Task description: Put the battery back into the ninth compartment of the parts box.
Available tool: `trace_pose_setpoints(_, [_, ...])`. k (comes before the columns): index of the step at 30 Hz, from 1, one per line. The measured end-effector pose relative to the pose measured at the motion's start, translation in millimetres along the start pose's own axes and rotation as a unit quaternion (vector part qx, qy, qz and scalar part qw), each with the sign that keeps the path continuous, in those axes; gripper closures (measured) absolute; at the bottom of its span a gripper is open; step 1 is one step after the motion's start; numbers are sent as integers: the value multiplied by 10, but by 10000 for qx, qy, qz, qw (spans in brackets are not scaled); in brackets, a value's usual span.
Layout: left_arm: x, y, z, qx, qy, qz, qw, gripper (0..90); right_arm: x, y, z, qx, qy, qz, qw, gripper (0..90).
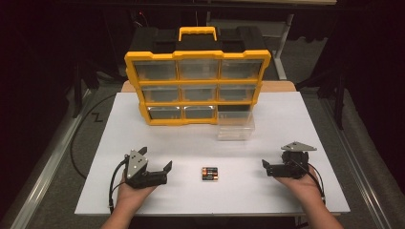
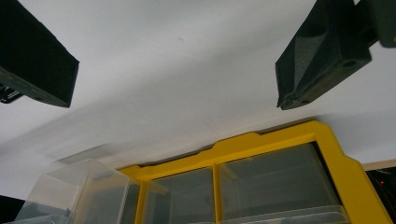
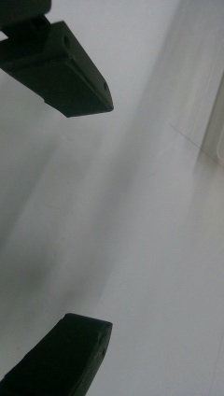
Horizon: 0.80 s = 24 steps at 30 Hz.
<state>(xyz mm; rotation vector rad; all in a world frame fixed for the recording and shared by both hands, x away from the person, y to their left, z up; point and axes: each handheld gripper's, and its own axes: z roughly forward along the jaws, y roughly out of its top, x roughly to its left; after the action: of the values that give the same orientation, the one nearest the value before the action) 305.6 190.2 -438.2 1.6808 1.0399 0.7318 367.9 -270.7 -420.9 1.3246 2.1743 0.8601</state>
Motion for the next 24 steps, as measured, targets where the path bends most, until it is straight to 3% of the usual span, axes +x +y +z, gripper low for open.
trace_pose_setpoints(14, [-10, -8, 8, 58, -46, 90, 9999, 3, 13, 69, 0, 661, 158, -289, 9973, 10])
trace_pose_setpoints(24, [-13, -5, -2, 20, -135, 75, 9999, 3, 43, 138, 35, 1213, 388, -404, 9910, 10])
